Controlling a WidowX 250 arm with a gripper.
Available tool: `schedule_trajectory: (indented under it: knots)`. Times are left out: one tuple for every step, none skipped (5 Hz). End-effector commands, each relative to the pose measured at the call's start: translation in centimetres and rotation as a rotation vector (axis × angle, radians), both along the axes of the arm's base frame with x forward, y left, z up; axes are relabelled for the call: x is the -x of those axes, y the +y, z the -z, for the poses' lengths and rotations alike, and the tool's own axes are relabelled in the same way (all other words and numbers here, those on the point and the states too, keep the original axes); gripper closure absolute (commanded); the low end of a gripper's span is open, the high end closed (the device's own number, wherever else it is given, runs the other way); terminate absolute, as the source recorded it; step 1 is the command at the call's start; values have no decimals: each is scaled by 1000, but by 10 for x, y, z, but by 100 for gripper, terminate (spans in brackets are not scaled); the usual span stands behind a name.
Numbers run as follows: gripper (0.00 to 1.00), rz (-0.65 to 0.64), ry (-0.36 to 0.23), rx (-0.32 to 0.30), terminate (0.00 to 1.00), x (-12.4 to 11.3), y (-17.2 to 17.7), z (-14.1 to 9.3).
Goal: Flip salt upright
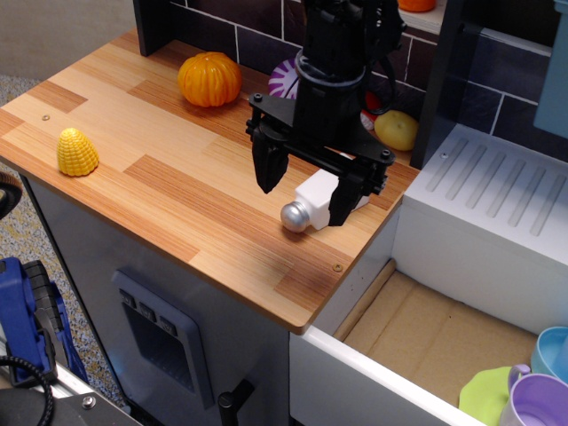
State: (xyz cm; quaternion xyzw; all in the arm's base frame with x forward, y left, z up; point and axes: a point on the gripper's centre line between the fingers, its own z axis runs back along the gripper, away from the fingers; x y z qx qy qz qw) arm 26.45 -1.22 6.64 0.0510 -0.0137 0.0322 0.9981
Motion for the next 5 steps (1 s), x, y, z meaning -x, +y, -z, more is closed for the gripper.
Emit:
schedule_trajectory:
  knots:
    - [0, 0, 0, 0, 0, 0, 0, 0]
    - [0, 100, -82, -37, 0, -2, 5, -3]
    - [0, 180, -131, -50, 0, -5, 11, -1]
    - [0, 221, -167, -81, 0, -9, 17, 4]
    - [0, 230, -189, -65, 0, -13, 23, 10]
